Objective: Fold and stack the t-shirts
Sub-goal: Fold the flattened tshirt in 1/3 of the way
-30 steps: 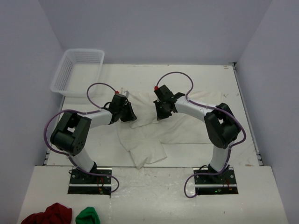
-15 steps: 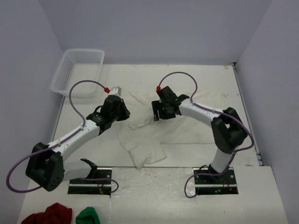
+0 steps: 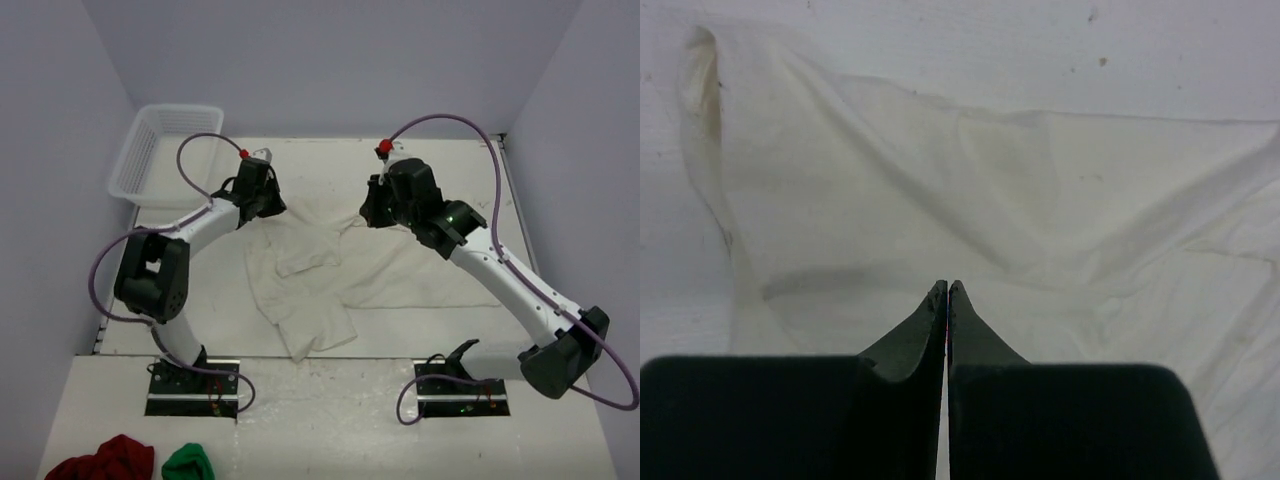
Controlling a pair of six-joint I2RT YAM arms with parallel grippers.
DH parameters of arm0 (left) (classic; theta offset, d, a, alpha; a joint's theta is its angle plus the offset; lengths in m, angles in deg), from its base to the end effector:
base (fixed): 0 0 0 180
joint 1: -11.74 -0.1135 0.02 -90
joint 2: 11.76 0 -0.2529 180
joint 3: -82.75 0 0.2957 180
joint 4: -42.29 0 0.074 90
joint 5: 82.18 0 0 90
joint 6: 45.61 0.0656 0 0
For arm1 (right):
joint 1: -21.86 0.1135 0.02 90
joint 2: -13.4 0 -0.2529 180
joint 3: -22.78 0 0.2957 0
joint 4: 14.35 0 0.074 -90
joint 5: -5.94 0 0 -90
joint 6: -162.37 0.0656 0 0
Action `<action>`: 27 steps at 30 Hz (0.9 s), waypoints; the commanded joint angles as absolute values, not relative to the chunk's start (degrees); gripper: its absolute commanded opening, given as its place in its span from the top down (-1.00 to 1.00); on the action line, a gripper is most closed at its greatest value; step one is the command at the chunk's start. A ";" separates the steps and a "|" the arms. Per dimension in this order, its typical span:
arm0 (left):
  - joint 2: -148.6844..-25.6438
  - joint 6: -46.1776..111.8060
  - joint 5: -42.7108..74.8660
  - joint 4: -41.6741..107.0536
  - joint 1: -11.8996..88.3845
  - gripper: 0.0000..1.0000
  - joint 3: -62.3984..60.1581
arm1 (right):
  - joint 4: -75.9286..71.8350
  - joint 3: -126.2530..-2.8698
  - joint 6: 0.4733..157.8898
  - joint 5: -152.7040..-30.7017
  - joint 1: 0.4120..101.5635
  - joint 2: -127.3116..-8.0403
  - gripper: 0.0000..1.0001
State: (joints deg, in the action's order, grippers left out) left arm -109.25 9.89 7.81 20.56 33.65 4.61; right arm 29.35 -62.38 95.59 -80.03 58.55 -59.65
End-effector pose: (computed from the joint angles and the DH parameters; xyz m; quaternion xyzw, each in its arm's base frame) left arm 0.4056 -0.1631 0.1745 -0.0998 0.9048 -0.1956 0.3649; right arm 0.2868 0.2079 0.3444 -0.0853 0.8683 0.2169 0.4378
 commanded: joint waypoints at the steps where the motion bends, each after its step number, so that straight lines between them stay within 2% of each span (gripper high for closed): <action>1: -116.66 13.27 15.01 20.75 29.69 1.00 -2.68 | 32.51 -66.44 94.42 -78.08 56.06 -63.58 1.00; 11: -129.70 15.04 21.25 13.80 24.23 1.00 -18.50 | 46.74 -85.76 96.80 -87.22 45.26 -81.41 1.00; 21: -136.56 14.69 24.07 7.65 21.94 1.00 -26.16 | 47.02 -82.89 94.62 -91.71 32.07 -93.89 1.00; 22: -136.65 14.60 24.42 7.56 21.85 1.00 -26.59 | 46.67 -82.01 94.08 -90.23 31.80 -94.08 0.83; 23: -137.00 14.60 25.47 7.47 21.85 1.00 -27.03 | 44.58 -81.22 92.60 -90.48 31.53 -94.09 0.55; 24: -137.18 14.69 25.74 6.69 21.85 1.00 -27.82 | 44.03 -80.78 92.23 -90.83 30.92 -94.52 0.10; 27: -137.44 15.38 26.36 5.72 21.85 1.00 -27.83 | 44.38 -80.95 93.10 -91.62 29.25 -96.54 0.07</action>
